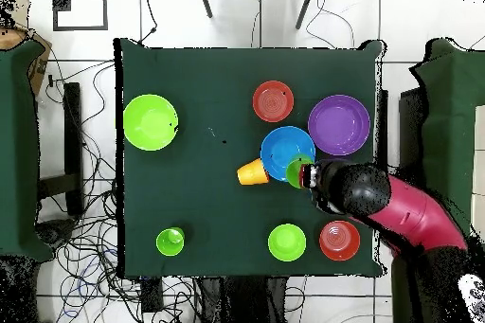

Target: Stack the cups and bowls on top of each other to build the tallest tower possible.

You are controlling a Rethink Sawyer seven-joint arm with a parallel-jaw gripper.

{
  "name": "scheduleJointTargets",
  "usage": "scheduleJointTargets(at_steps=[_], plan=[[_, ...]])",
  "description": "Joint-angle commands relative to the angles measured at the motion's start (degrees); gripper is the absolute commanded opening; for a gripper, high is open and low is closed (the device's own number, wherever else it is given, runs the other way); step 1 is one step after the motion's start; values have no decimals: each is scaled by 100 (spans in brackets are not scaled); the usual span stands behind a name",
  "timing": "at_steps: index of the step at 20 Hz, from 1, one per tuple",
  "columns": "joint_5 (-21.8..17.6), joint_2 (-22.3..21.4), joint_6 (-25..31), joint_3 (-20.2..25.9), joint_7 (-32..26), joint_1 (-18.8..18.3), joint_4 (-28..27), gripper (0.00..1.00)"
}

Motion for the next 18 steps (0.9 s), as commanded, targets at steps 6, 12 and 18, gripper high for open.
scheduleJointTargets(at_steps=[6,12,18], plan=[[-804,751,-626,-12,440,379,72,0],[-876,1014,-781,-261,680,564,-78,0],[-862,1107,-903,-453,816,735,-165,0]])
